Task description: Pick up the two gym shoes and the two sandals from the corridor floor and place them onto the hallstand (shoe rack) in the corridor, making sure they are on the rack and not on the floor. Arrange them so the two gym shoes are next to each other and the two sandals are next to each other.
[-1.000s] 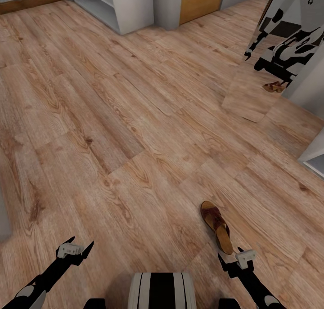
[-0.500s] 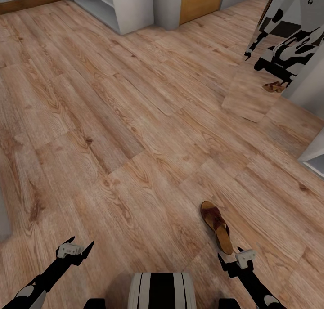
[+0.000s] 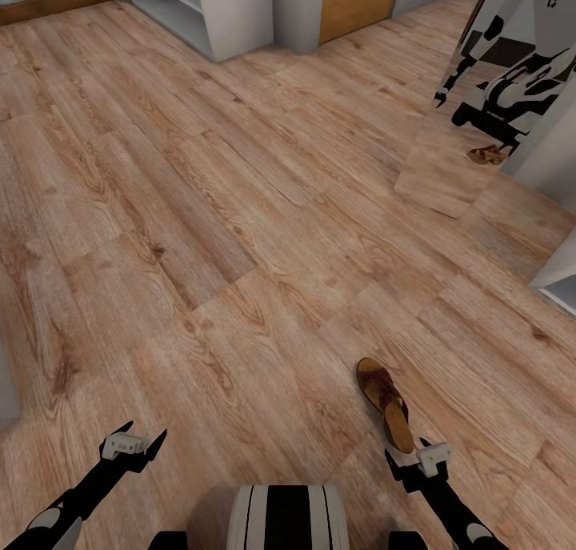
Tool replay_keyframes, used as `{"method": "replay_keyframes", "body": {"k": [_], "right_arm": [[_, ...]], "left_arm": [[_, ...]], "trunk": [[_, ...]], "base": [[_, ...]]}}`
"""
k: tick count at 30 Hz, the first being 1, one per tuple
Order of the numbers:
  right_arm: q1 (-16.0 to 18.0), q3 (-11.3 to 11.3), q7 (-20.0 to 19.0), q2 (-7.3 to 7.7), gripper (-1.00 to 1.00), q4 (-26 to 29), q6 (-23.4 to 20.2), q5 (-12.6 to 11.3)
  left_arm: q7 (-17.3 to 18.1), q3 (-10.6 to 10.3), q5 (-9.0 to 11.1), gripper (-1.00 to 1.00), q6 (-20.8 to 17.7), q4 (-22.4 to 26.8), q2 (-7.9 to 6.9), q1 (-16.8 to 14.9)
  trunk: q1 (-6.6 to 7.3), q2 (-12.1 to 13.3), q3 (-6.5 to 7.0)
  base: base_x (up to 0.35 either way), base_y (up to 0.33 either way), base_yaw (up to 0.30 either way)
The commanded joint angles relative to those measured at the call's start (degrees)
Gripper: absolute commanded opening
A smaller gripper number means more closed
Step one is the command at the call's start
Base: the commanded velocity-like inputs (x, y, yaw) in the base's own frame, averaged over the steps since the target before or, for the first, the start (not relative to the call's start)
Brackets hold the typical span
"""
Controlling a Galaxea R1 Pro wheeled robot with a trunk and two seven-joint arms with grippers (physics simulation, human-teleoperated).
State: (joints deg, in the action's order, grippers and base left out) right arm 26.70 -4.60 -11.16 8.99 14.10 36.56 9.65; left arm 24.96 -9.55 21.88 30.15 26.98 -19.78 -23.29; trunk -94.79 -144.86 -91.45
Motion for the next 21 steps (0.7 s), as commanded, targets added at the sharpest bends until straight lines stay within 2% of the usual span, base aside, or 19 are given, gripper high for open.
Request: {"method": "replay_keyframes", "body": {"k": [1,21], "right_arm": [[0.04,0.01,0.00,-0.04,1.00,-0.01,0.00,0.00],[0.25,0.02,0.00,-0.27,1.00,0.00,0.00,0.02]], "left_arm": [[0.00,0.01,0.00,1.00,0.00,0.00,0.00,0.00],[0.00,-0.03,0.00,1.00,0.00,0.00,0.00,0.00]], "trunk": [[0.00,0.00,0.00],[0.00,0.00,0.00]], "base": [[0.000,0.000,0.000],[0.000,0.000,0.000]]}}
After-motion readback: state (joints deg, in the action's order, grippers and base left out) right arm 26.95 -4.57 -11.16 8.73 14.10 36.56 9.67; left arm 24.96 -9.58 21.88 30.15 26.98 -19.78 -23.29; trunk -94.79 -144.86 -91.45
